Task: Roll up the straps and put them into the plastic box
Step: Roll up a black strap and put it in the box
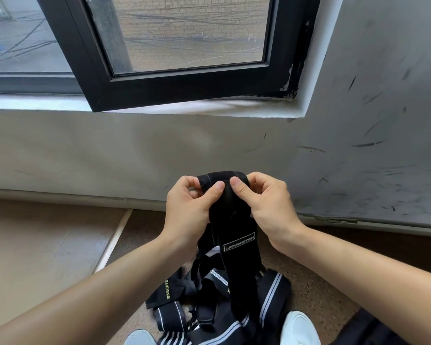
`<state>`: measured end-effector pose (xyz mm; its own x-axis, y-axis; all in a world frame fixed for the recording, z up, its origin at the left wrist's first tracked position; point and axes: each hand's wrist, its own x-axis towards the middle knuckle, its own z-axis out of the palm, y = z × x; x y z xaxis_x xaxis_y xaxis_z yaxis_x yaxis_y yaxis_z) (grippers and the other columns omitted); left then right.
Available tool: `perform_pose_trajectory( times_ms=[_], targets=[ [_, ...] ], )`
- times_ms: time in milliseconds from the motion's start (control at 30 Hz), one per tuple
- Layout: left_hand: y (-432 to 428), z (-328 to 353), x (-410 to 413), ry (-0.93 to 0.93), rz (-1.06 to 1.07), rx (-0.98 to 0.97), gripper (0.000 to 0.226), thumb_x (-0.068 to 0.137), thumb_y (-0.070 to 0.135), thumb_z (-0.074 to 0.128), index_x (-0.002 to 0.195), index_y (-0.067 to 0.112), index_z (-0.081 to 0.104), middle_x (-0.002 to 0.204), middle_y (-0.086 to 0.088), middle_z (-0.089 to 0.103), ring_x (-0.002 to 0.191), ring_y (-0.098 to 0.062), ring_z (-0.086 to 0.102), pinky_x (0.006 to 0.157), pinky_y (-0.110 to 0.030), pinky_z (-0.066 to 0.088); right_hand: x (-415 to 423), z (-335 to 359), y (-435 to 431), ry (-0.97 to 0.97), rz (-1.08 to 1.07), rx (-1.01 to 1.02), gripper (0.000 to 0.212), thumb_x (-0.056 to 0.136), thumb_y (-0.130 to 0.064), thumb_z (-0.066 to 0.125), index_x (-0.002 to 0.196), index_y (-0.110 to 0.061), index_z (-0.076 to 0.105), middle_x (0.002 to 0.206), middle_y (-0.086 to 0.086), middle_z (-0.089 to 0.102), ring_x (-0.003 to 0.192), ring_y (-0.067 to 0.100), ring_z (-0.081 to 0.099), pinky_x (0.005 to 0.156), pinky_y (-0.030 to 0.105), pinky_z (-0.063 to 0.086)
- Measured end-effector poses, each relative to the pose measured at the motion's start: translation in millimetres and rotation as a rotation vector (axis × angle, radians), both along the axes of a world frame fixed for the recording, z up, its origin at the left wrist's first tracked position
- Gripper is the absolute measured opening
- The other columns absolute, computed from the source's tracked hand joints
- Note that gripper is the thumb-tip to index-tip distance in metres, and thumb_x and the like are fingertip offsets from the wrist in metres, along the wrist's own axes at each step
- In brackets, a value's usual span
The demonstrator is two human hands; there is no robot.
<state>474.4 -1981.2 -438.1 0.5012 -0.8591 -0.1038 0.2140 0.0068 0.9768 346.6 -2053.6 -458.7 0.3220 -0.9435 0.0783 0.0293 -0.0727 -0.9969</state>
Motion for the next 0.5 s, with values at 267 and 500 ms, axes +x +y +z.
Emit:
perform_pose_trajectory(
  times_ms=[267,500],
  targets=[
    [-1.8,-3.3,3.9,-0.025,-0.006,-0.012,0.012,0.098,0.005,0.066,0.1,0.006,0.054,0.071,0.0,0.075,0.066,-0.011,0.073,0.051,-0.023,0.055,-1.6,-4.2,-2.8,0.034,0.04,-0.058,0.023,0.1,-0.021,0.065,0.089,-0.002,0.069,0.083,0.018,0.069,0.076,0.016,0.062,0.075,0.036,0.052],
    [-5.7,-4.7,16.9,0.061,0.01,0.007,0.031,0.097,0.009,0.068,0.125,0.006,0.055,0.091,-0.004,0.079,0.077,-0.014,0.077,0.058,-0.026,0.059,-10.1,-3.4,-2.8,0.092,0.202,-0.091,0.03,0.092,-0.003,0.073,0.118,-0.015,0.066,0.102,0.004,0.078,0.097,0.018,0.075,0.087,0.035,0.061]
  ],
)
